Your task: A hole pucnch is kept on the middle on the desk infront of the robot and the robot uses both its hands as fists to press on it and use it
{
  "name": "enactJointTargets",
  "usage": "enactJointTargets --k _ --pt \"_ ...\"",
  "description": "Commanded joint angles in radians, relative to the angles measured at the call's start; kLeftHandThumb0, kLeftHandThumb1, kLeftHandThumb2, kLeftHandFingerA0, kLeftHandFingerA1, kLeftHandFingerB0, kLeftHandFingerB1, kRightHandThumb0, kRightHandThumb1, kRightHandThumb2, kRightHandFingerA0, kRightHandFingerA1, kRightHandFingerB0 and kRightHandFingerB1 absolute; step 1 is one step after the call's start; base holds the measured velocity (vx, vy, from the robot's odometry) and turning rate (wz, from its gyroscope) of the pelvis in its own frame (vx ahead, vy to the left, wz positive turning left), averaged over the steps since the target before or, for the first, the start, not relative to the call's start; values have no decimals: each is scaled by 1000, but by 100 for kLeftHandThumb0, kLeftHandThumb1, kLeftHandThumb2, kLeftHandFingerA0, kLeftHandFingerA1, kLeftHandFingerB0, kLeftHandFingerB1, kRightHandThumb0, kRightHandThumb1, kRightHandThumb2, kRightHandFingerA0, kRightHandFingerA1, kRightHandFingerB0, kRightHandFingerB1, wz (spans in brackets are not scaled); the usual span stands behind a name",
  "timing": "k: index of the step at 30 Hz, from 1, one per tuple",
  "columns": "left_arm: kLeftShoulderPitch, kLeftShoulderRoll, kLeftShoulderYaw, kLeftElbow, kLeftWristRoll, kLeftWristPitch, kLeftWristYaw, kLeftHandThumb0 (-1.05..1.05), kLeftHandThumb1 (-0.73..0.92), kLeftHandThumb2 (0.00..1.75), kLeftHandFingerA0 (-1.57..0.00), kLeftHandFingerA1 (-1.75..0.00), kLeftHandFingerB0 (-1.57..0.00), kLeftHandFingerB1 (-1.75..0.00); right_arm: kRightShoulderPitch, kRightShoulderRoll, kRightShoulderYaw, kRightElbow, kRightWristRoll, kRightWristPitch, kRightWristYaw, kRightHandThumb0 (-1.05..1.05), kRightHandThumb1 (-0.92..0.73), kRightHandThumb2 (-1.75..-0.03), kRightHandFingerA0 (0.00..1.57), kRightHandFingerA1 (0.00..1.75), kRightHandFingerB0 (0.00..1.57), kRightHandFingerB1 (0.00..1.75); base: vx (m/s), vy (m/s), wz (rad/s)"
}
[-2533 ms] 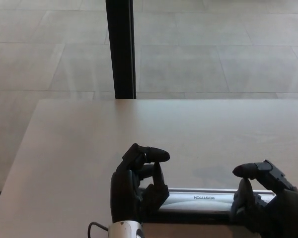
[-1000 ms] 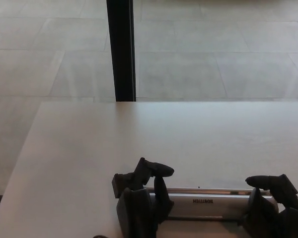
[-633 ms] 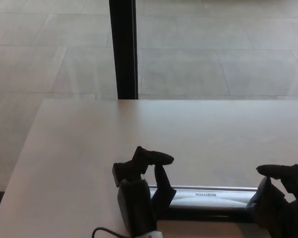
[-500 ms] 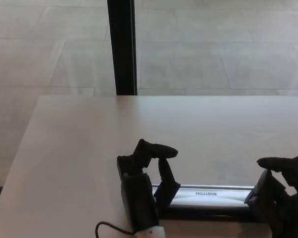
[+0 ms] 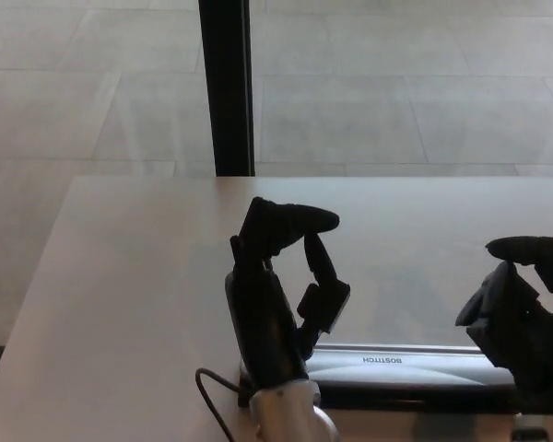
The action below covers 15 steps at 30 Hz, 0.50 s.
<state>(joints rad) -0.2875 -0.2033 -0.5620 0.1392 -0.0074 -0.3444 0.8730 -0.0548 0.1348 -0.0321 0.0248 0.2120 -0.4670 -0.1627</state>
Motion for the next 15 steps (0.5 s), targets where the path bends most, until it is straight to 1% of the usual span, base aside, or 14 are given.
enactJointTargets --k 1,2,3,4,5,6,7,8,9,10,11,12,14,15 --pt "86 143 188 -481 -569 595 -218 -25 77 101 -89 -175 -53 -157 42 -305 -137 -365 350 590 52 -28 -71 -100 101 175 72 136 0 0 0" --pt "86 158 201 -492 -585 605 -223 -25 77 101 -89 -175 -53 -157 39 -319 -153 -361 363 593 53 -28 -71 -100 101 175 72 136 0 0 0" --pt "84 209 230 -518 -625 638 -238 -27 80 92 -85 -175 -53 -153 35 -349 -188 -356 363 603 47 -27 -69 -102 100 175 74 136 0 0 0" --pt "81 353 319 -544 -744 712 -301 -29 81 86 -85 -175 -56 -154 25 -424 -271 -324 395 627 50 -24 -69 -98 98 175 76 130 0 0 0" --pt "90 471 390 -541 -820 756 -376 -27 77 93 -88 -175 -71 -134 21 -494 -340 -283 415 636 76 -22 -65 -103 99 175 78 124 0 0 0" --pt "113 595 468 -520 -880 787 -477 -25 77 93 -87 -175 -64 -145 24 -587 -418 -218 426 637 134 -22 -65 -100 98 175 76 126 0 0 0" --pt "127 639 498 -511 -903 794 -511 -25 77 93 -87 -175 -64 -145 30 -627 -446 -186 428 634 169 -22 -65 -100 98 175 76 126 0 0 0" --pt "158 715 534 -518 -893 825 -543 -26 77 90 -83 -175 -59 -153 46 -671 -489 -163 442 653 183 -26 -59 -99 100 175 79 126 0 0 0" --pt "204 782 612 -507 -896 843 -557 -31 77 80 -85 -175 -63 -150 66 -739 -549 -85 408 631 227 -32 -56 -92 101 175 87 120 0 0 0" --pt "237 821 663 -493 -895 842 -577 -36 86 71 -83 -175 -55 -155 79 -783 -590 -29 403 619 265 -33 -58 -89 100 175 85 119 0 0 0" --pt "260 843 694 -479 -891 830 -599 -36 86 71 -83 -175 -55 -155 88 -811 -618 6 419 617 295 -33 -58 -89 100 175 85 119 0 0 0" --pt "284 867 770 -428 -890 837 -593 -27 85 77 -85 -175 -65 -143 104 -849 -674 78 407 602 297 -39 -56 -82 100 175 93 115 0 0 0" --pt "314 893 853 -359 -898 821 -624 -25 89 76 -85 -175 -62 -137 118 -899 -727 184 393 574 324 -44 -54 -82 100 175 95 116 0 0 0" --pt "328 907 906 -315 -896 826 -620 -24 86 77 -85 -175 -64 -142 126 -928 -761 245 374 574 300 -45 -53 -84 103 175 98 112 0 0 0"
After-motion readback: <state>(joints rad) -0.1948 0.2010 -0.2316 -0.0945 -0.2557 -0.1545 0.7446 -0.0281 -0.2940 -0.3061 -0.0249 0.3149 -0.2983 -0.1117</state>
